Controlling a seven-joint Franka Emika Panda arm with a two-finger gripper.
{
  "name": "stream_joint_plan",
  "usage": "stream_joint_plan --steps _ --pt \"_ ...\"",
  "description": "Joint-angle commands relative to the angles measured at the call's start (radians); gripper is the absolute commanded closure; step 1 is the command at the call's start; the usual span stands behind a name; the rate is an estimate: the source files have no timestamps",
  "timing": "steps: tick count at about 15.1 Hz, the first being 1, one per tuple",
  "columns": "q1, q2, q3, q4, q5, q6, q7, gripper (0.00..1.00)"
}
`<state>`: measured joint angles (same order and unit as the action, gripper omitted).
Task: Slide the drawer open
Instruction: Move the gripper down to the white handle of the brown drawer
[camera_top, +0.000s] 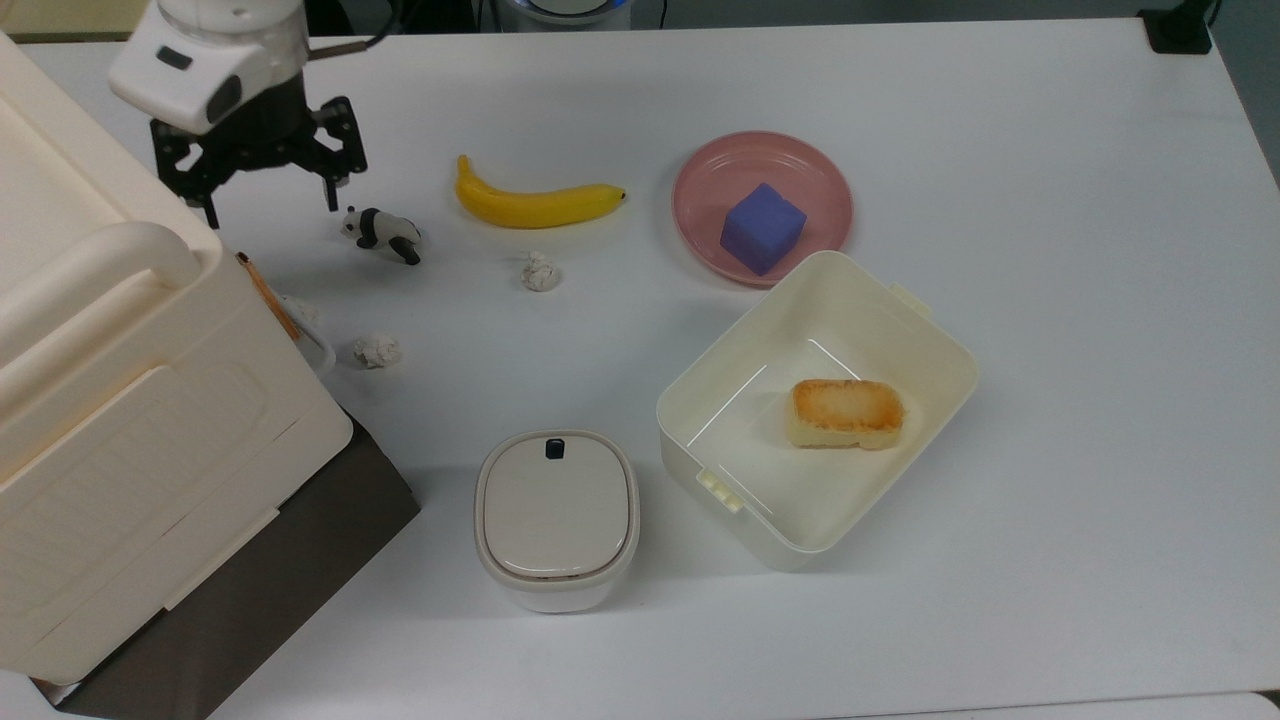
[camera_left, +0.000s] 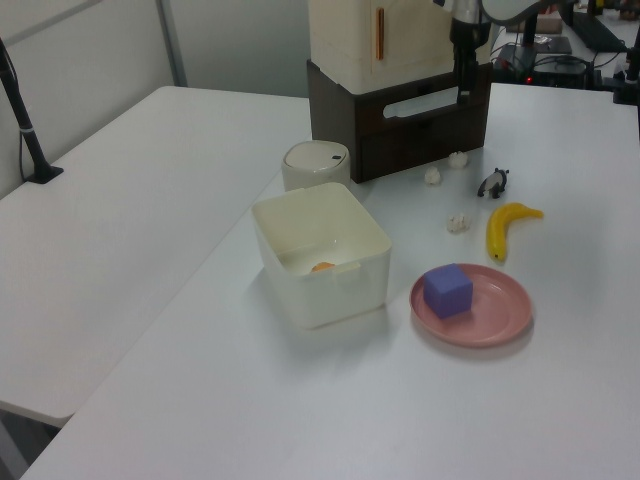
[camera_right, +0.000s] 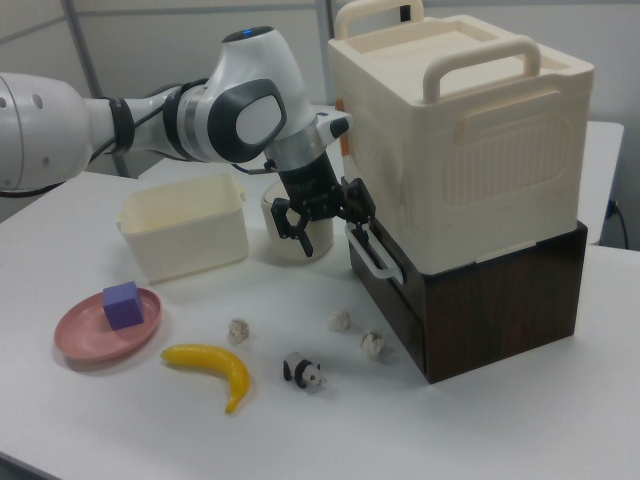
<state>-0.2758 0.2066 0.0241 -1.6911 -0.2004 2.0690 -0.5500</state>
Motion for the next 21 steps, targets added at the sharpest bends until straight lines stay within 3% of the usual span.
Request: stream_joint_plan --steps 1,21 --pt "0.029 0.033 -0.006 -0.013 -0.068 0.025 0.099 0.0" --pt "0.03 0.096 -0.004 0.007 -0.166 0.097 0.268 0.0"
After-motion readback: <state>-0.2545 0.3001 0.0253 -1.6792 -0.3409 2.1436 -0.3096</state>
